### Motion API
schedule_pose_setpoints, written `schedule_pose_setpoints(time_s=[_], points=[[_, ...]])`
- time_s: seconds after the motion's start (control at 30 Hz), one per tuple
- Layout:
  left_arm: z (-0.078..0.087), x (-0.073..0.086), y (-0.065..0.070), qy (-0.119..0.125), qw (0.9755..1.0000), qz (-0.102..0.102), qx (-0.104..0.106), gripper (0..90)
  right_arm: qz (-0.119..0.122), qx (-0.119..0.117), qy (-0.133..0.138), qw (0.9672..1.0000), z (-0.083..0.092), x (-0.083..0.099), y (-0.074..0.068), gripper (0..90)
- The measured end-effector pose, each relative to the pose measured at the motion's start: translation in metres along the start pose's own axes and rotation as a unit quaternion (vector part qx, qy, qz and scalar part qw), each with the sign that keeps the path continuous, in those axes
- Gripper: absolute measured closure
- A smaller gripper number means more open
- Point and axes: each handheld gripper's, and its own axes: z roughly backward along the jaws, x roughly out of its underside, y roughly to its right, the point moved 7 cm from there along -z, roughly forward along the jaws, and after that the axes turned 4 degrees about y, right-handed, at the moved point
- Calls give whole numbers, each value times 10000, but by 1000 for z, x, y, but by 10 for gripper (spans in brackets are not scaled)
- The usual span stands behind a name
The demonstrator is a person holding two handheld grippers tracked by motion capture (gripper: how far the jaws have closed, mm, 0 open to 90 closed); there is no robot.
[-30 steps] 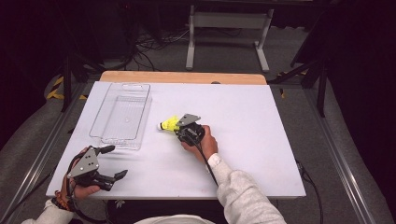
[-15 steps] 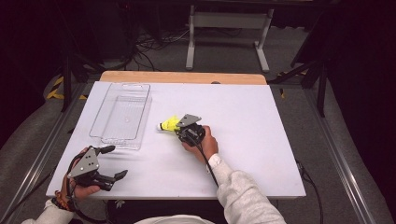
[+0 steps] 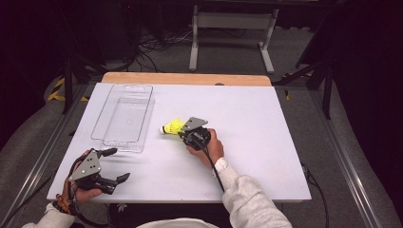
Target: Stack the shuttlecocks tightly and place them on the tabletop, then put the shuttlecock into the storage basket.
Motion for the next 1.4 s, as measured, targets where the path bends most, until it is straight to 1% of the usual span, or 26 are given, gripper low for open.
schedule_pose_setpoints(time_s=[0.13, 0.33, 0.47, 0.6, 0.83, 1.03, 1.07, 1.1, 1.17, 1.33, 1.4], points=[[-1, 0, 0, 49, 10000, 54, -9, 64, -16, -19, 59, 10000, 6, 1, 1, 831], [-1, -1, -2, 44, 10000, 31, -5, 64, -37, -54, 150, 9999, 12, 1, 3, 831], [-3, -1, -3, 67, 10000, 43, 2, 64, 17, -58, 163, 9998, 15, 1, 3, 831], [-3, -1, -3, 77, 10000, 45, 10, 64, -23, -76, 169, 9998, 17, 2, 4, 831], [0, 0, -2, 65, 10000, 67, 6, 64, 22, -93, 202, 9998, 21, 1, 4, 832], [1, -1, -2, 105, 9999, 39, -19, 64, -15, -87, 267, 9996, 25, -1, 6, 832], [1, -1, -2, 71, 10000, 22, -9, 64, -17, -87, 289, 9995, 27, -2, 8, 832], [0, -1, -3, 76, 10000, 48, -10, 63, -29, -76, 303, 9995, 28, -2, 8, 832], [0, -1, -4, 108, 9999, 38, -22, 63, -52, -76, 331, 9994, 29, -3, 9, 832], [1, -1, -3, 94, 9999, 67, -46, 62, -114, -54, 389, 9992, 34, -3, 14, 833], [0, -1, -4, 93, 9999, 26, -57, 62, -149, -52, 430, 9989, 36, -4, 15, 833]])
